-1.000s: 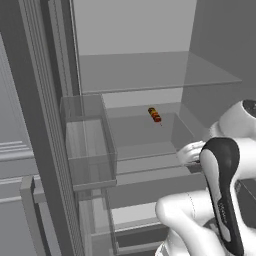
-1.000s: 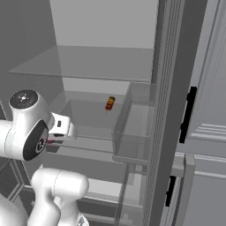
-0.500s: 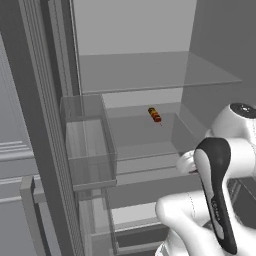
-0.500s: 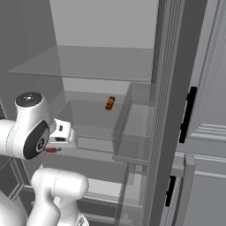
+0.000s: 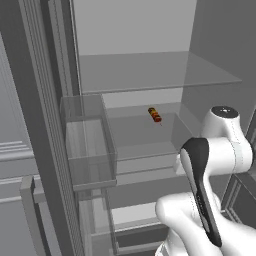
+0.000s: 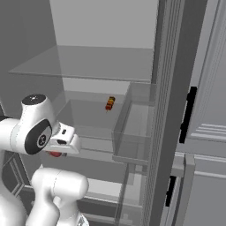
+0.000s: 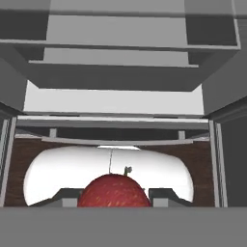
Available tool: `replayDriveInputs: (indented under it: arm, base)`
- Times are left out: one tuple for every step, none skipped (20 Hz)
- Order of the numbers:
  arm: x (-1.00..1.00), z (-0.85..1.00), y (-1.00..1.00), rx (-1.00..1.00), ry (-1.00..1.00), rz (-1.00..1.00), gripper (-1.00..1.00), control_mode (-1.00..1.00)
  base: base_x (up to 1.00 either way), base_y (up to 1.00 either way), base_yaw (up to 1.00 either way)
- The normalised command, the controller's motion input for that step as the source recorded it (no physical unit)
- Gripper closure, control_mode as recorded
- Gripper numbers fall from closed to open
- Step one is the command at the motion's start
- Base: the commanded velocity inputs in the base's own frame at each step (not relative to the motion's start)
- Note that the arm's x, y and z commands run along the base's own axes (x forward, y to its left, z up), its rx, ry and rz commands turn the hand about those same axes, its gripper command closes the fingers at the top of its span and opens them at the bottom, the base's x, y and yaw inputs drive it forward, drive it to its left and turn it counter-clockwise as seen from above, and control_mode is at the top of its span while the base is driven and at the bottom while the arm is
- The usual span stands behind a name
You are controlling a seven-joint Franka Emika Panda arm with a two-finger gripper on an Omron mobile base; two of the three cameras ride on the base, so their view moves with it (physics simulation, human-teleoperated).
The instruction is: Take the strawberry from the fridge and place it on top of the pancake, located on the dining counter.
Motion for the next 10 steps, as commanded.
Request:
replayDriveInputs:
  arm:
    - [-0.04, -0.3, 0.0, 0.0, -0.05, -0.18, 1.0, -1.0]
    - [0.0, -0.29, 0.0, 0.0, -0.11, -0.16, 1.0, -1.0]
    - [0.0, -0.27, 0.0, 0.0, -0.14, -0.16, 1.0, -1.0]
    - [0.0, -0.26, 0.0, 0.0, -0.13, -0.16, 1.0, -1.0]
    - [0.0, -0.19, 0.0, 0.0, -0.17, -0.18, 1.0, -1.0]
    - [0.0, -0.24, -0.13, -0.03, -0.28, -0.18, 1.0, -1.0]
    - [0.0, -0.19, 0.0, 0.0, -0.31, -0.11, 1.0, -1.0]
    - [0.0, -0.21, 0.0, 0.0, -0.25, -0.09, 1.0, -1.0]
    - [0.0, -0.14, 0.0, 0.0, -0.26, -0.08, 1.0, -1.0]
    - [0.0, -0.07, 0.0, 0.0, -0.21, -0.04, 1.0, -1.0]
  base:
    - [0.0, 0.0, 0.0]
    - [0.0, 0.0, 0.0]
    - [0.0, 0.0, 0.0]
    - [0.0, 0.0, 0.0]
    - [0.0, 0.0, 0.0]
    - [0.0, 0.0, 0.0]
    - [0.0, 0.0, 0.0]
    - [0.0, 0.0, 0.0]
    - [0.0, 0.0, 0.0]
    - [0.0, 0.0, 0.0]
